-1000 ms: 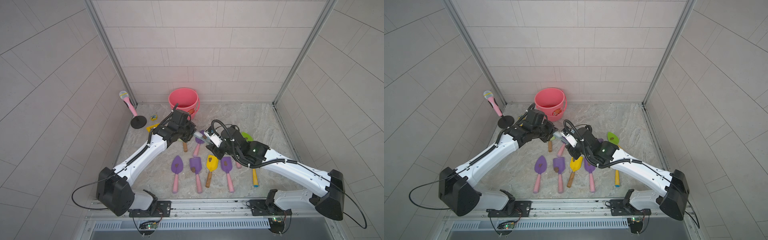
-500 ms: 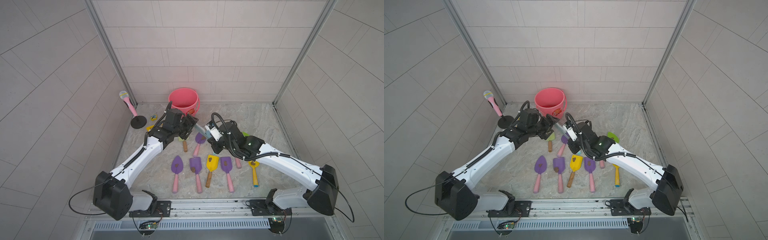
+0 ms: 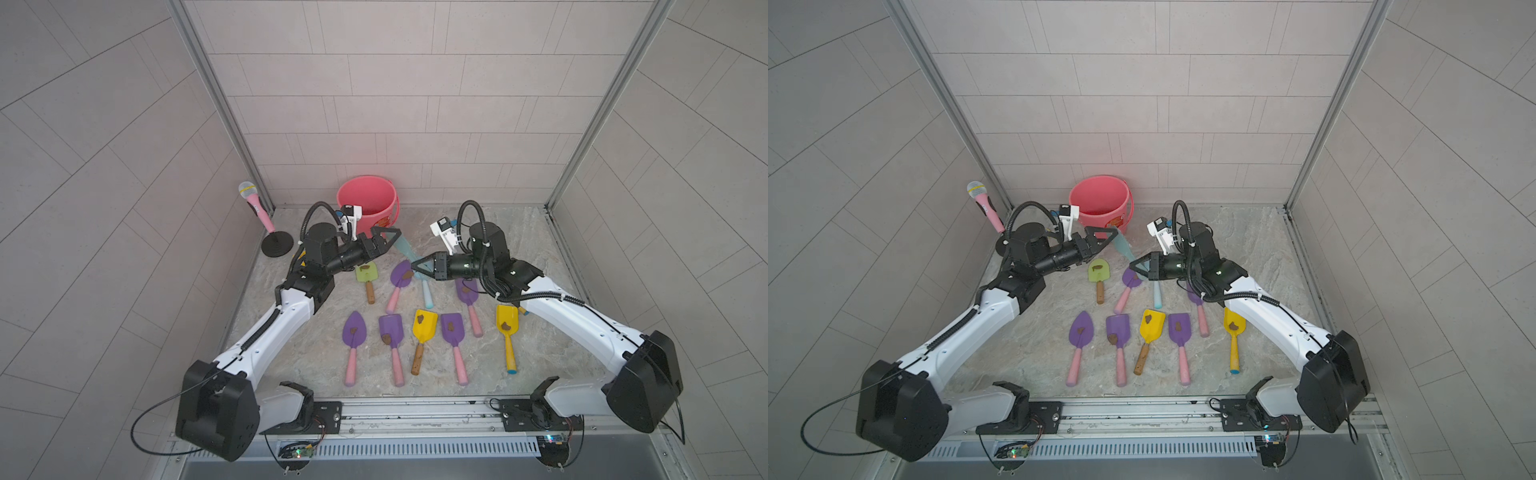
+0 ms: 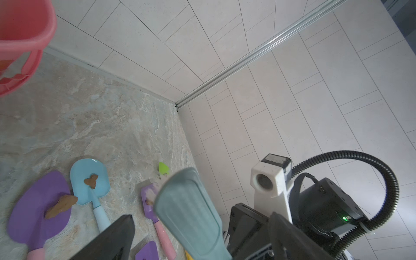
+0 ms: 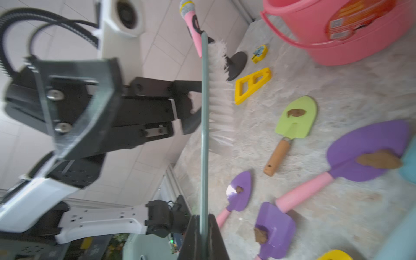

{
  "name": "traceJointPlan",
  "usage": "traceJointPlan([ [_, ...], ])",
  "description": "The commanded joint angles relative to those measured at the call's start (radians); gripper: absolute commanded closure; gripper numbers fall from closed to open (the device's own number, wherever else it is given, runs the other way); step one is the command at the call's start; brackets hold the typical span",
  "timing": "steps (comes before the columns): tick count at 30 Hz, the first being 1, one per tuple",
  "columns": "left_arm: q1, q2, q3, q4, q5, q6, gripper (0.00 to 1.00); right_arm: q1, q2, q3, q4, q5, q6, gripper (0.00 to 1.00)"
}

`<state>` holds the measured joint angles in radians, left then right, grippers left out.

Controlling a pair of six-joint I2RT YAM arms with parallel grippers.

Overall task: Brush the soil off the hand trowel and place it into the bucket
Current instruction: Pick up the brush from the center of the board.

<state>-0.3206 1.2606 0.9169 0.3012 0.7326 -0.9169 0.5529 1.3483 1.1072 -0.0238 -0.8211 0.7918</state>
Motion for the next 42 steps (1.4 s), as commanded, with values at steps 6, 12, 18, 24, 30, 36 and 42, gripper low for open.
traceJointPlan([
  [6, 0.005, 0.028, -0.081, 0.371, 0.015, -0.218, 0.40, 0.029, -0.012, 0.005, 0.200, -0.106, 0.153, 1.00],
  [12, -0.005, 0.003, -0.105, 0.465, -0.027, -0.303, 0.79, 0.033, 0.009, -0.005, 0.225, -0.101, 0.163, 0.89],
  [18, -0.006, -0.064, -0.108, 0.355, -0.125, -0.232, 0.97, 0.032, -0.010, -0.043, 0.229, -0.062, 0.164, 0.77],
  [24, -0.005, -0.078, -0.146, 0.454, -0.224, -0.295, 0.97, 0.040, -0.025, -0.120, 0.412, -0.026, 0.297, 0.90],
  [30, -0.005, -0.030, -0.164, 0.590, -0.213, -0.366, 0.97, 0.053, -0.029, -0.125, 0.446, 0.027, 0.341, 1.00],
  [36, -0.005, -0.069, -0.195, 0.532, -0.211, -0.277, 0.10, 0.026, -0.051, -0.117, 0.336, 0.097, 0.297, 1.00],
  [42, -0.050, -0.312, -0.025, -0.483, -0.436, 0.305, 0.00, -0.093, -0.045, -0.090, 0.079, 0.056, 0.136, 1.00],
])
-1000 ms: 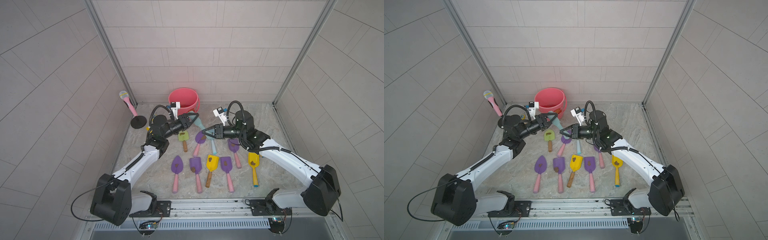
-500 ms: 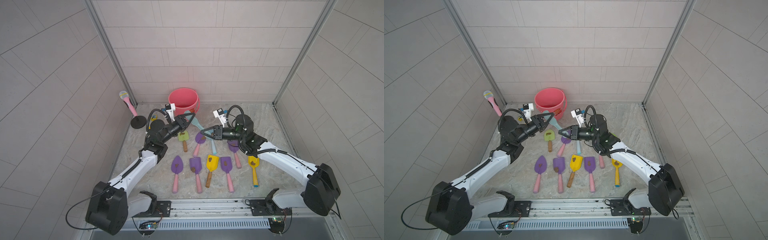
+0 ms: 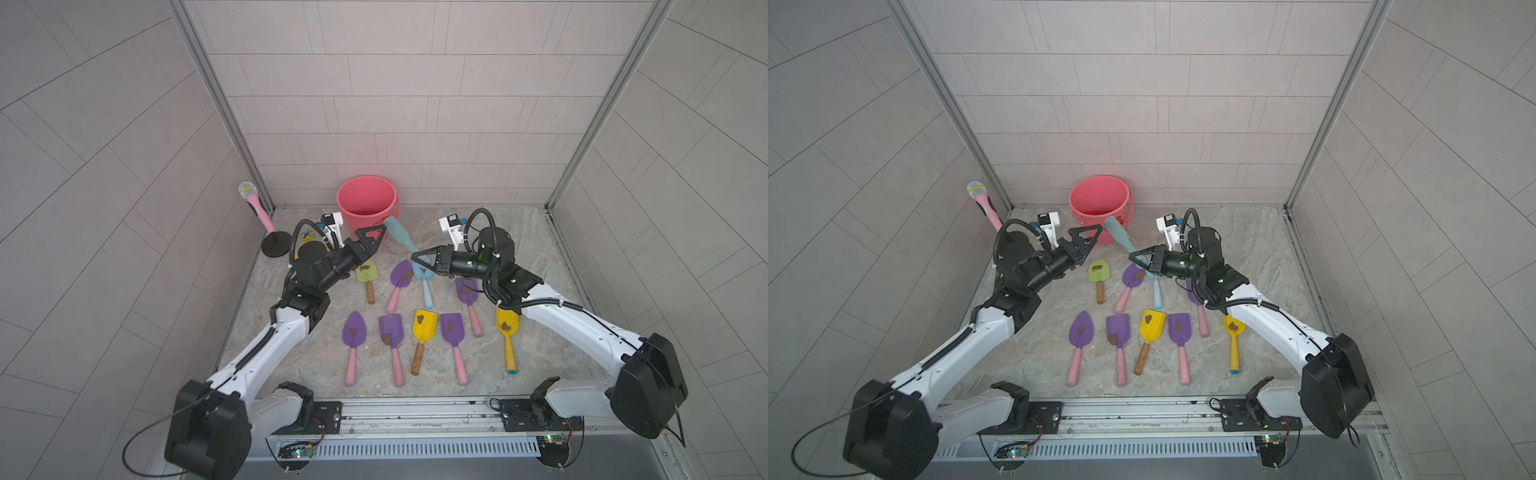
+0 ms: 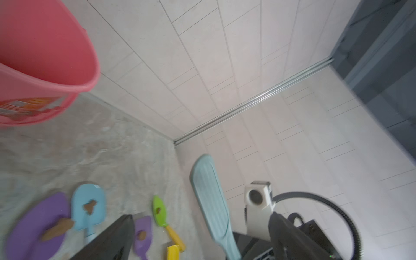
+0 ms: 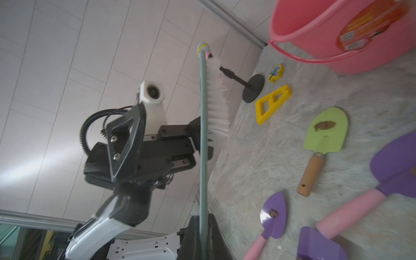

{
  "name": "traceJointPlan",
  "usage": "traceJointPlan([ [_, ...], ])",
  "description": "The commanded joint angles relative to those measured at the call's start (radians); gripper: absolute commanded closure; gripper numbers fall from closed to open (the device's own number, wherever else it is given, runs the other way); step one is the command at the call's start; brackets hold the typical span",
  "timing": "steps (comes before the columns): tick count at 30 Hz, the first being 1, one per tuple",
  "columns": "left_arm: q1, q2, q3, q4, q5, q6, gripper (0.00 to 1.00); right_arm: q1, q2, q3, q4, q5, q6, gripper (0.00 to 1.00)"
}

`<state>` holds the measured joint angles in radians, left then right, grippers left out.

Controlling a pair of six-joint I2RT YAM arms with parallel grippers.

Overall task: Brush the soil off the hand trowel and place it into the bucket
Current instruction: Pick up the brush from the center of the board, then pick up the hand trowel from the center of the board.

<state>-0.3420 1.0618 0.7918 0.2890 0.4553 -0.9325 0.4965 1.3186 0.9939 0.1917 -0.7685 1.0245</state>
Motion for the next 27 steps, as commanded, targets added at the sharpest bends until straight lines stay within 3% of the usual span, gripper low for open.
traceJointPlan([
  [1, -0.036, -0.145, 0.118, -0.589, -0.228, 0.338, 0.00, -0.056, -0.010, 0.026, -0.173, -0.010, -0.125, 1.00],
  [5, -0.036, -0.195, 0.199, -0.994, -0.375, 0.336, 0.00, -0.120, 0.019, 0.042, -0.278, -0.079, -0.207, 1.00],
  [9, -0.060, -0.198, 0.245, -1.281, -0.451, 0.307, 0.00, -0.129, 0.027, 0.043, -0.377, -0.060, -0.294, 1.00],
  [14, -0.257, -0.196, 0.235, -1.467, -0.644, 0.181, 0.00, -0.130, 0.036, -0.003, -0.331, -0.078, -0.280, 1.00],
  [22, -0.539, -0.163, 0.036, -1.466, -0.738, -0.066, 0.00, -0.126, 0.044, -0.039, -0.278, -0.086, -0.264, 1.00],
  [27, -0.629, -0.114, -0.086, -1.317, -0.673, -0.128, 0.09, -0.125, 0.044, -0.044, -0.289, -0.089, -0.275, 1.00],
])
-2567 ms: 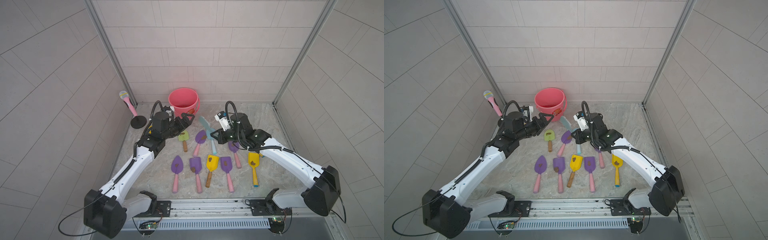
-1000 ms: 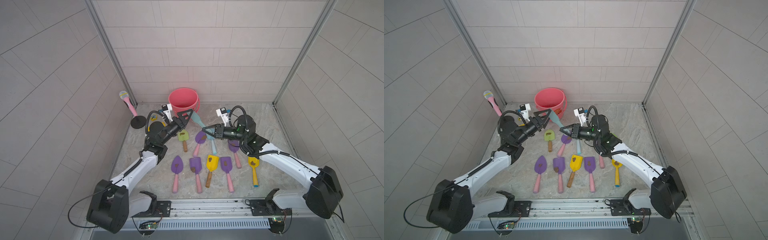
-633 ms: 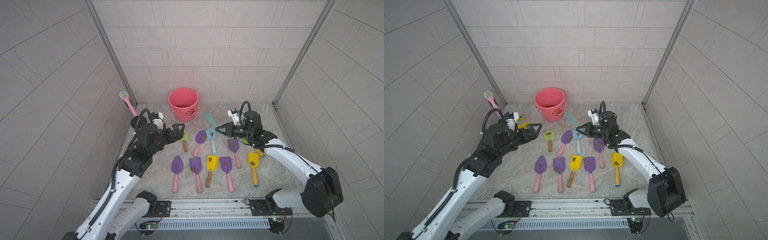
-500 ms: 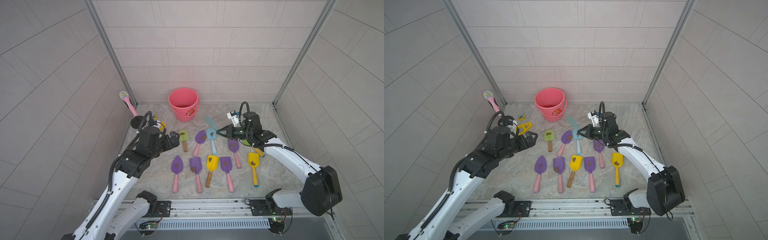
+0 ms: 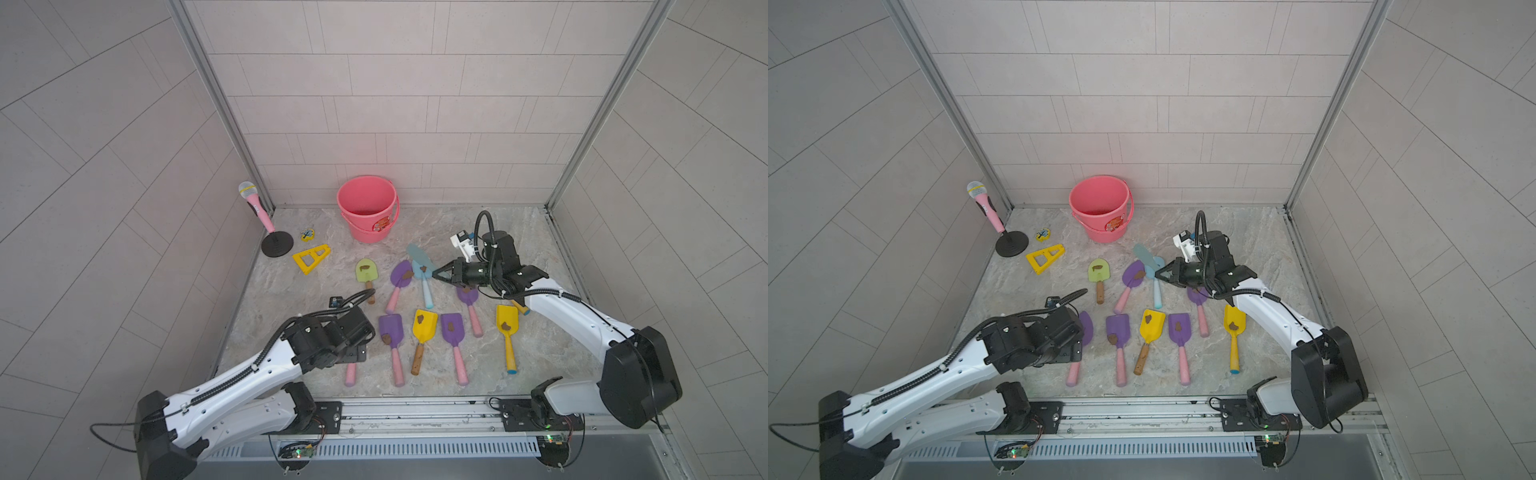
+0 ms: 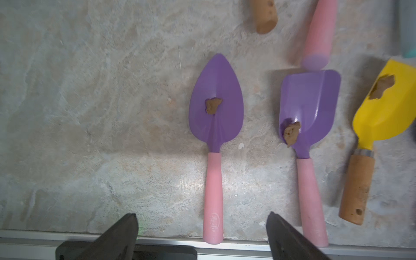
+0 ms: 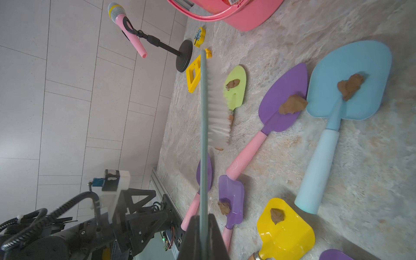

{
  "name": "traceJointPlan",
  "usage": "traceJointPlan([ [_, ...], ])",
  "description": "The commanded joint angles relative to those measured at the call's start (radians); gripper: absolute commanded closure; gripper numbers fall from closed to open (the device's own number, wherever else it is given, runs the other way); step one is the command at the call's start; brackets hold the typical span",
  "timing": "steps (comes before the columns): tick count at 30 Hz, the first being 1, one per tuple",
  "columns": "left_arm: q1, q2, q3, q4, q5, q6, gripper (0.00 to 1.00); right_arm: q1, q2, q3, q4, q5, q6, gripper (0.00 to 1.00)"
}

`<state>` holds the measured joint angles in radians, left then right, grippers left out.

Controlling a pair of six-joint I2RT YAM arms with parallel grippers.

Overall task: Brush the soil off the hand trowel and place it into the bucket
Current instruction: Pick up the hand trowel from the center of the board.

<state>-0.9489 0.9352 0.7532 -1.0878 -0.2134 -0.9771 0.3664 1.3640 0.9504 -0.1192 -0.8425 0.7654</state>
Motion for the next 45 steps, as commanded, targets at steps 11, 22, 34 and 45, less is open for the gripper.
traceJointPlan([
  [11, -0.022, 0.028, -0.273, 0.293, 0.159, -0.132, 0.28, 0.006, -0.010, -0.003, -0.003, -0.014, -0.021, 1.00],
  [22, -0.021, 0.025, -0.306, 0.256, 0.205, -0.156, 0.51, 0.006, -0.015, -0.021, 0.016, 0.011, 0.005, 1.00],
  [34, -0.021, 0.034, -0.201, 0.144, 0.183, -0.111, 0.84, 0.006, -0.039, -0.039, 0.006, 0.026, 0.017, 1.00],
  [45, -0.019, 0.124, 0.133, -0.097, 0.147, 0.079, 1.00, 0.004, -0.084, -0.026, -0.025, 0.006, -0.002, 1.00],
])
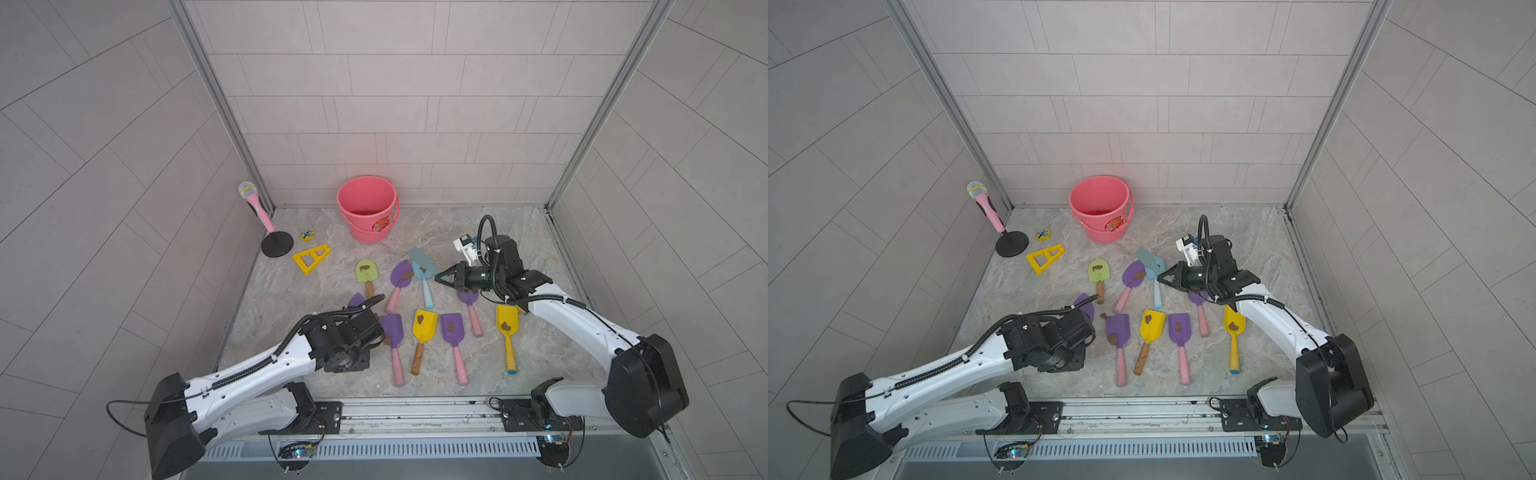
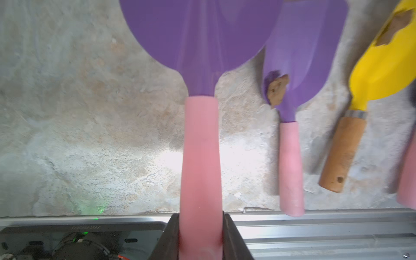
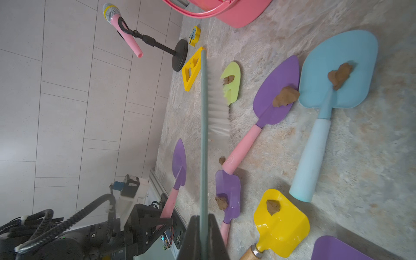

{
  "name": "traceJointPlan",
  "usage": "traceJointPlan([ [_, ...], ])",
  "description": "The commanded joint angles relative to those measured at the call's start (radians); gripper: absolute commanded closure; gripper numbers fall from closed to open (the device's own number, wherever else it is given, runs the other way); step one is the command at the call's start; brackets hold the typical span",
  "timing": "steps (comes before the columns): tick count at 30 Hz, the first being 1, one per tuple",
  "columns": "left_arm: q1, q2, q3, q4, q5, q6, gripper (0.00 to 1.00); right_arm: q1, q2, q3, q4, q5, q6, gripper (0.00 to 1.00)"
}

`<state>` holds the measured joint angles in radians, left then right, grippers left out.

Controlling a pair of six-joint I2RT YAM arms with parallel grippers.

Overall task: Brush the soil off the hand trowel and place it into the bucket
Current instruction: Pick up the hand trowel from the center of the board, then brush off the soil from the hand trowel.

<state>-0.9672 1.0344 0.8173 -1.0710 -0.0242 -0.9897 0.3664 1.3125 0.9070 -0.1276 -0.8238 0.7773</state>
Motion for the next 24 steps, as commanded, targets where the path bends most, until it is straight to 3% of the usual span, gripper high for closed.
traceJointPlan([
  [1, -0.001, 0.041, 0.104, -0.136, -0.051, 0.124, 1.00, 0.004, -0.036, 0.021, -0.022, -0.022, -0.019, 1.00],
  [11, 0.004, 0.286, 0.368, -0.256, -0.094, 0.526, 1.00, 0.075, -0.079, 0.039, -0.078, -0.167, -0.037, 1.00],
  [15, 0.004, 0.307, 0.401, -0.241, -0.089, 0.579, 1.00, 0.126, -0.085, 0.010, -0.085, -0.166, -0.017, 1.00],
  [24, 0.004, 0.268, 0.397, -0.221, -0.107, 0.559, 1.00, 0.222, -0.026, -0.079, 0.046, -0.147, 0.082, 1.00],
])
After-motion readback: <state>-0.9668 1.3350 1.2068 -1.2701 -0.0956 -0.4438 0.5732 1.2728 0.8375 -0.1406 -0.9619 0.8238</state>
